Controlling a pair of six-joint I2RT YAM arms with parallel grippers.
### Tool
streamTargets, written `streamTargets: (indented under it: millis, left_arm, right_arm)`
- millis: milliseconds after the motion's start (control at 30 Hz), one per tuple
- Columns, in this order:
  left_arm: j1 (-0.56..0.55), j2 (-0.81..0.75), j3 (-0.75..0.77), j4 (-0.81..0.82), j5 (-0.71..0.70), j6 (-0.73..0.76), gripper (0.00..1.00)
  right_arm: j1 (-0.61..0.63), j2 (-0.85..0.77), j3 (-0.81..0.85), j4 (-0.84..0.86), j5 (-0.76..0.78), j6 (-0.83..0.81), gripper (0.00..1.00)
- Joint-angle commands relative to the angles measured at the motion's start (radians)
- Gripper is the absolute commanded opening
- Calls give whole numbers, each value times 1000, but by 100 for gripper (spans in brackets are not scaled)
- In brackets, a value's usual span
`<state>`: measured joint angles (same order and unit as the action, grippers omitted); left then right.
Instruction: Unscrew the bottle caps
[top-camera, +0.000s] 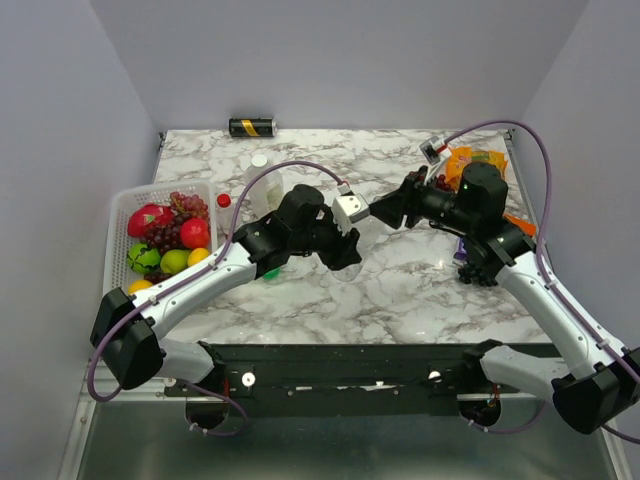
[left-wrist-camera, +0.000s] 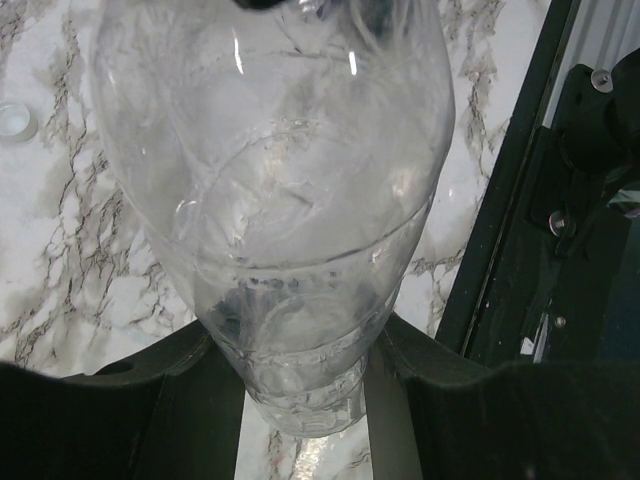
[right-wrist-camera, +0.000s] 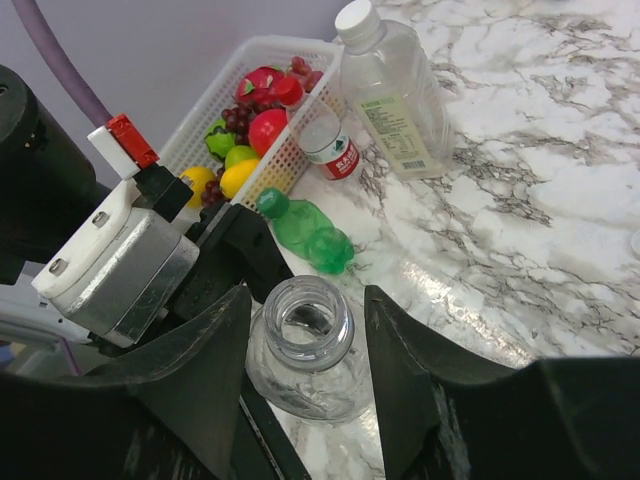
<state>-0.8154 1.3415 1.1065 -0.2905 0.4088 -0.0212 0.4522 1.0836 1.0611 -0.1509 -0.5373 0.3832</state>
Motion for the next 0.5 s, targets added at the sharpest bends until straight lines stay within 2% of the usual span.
streamTargets:
  millis: [0, 33, 100, 133, 200, 233, 300, 333, 367, 467]
  left_arm:
    - [-8, -8, 39, 1, 27, 15, 9]
    - [-10, -7, 39, 1, 25, 17, 9]
    - [-11, -8, 38, 1, 21, 17, 10]
    - [-11, -11, 38, 1, 13, 17, 19]
    - [-10, -15, 35, 5, 2, 17, 32]
    - [-11, -21, 32, 8, -1, 15, 51]
    - [-10, -27, 26, 16, -2, 9, 67]
    - [-11, -34, 26, 19, -1, 6, 88]
    - [-10, -38, 23, 25, -4, 3, 99]
    - [-11, -42, 26, 21, -8, 3, 99]
  right_arm:
    - [19, 7, 19, 7, -12, -24, 50]
    - [20, 9, 19, 4, -10, -27, 40]
    - [23, 16, 23, -2, -10, -30, 28]
    - [23, 19, 23, -7, -4, -33, 15]
    - [23, 19, 23, -10, 14, -36, 2]
    - [23, 15, 23, -21, 55, -44, 1]
    - [23, 7, 23, -33, 115, -55, 1]
    - [23, 1, 25, -45, 182, -64, 1]
    - [23, -8, 27, -52, 216, -69, 1]
    - [22, -7, 53, -79, 335, -98, 1]
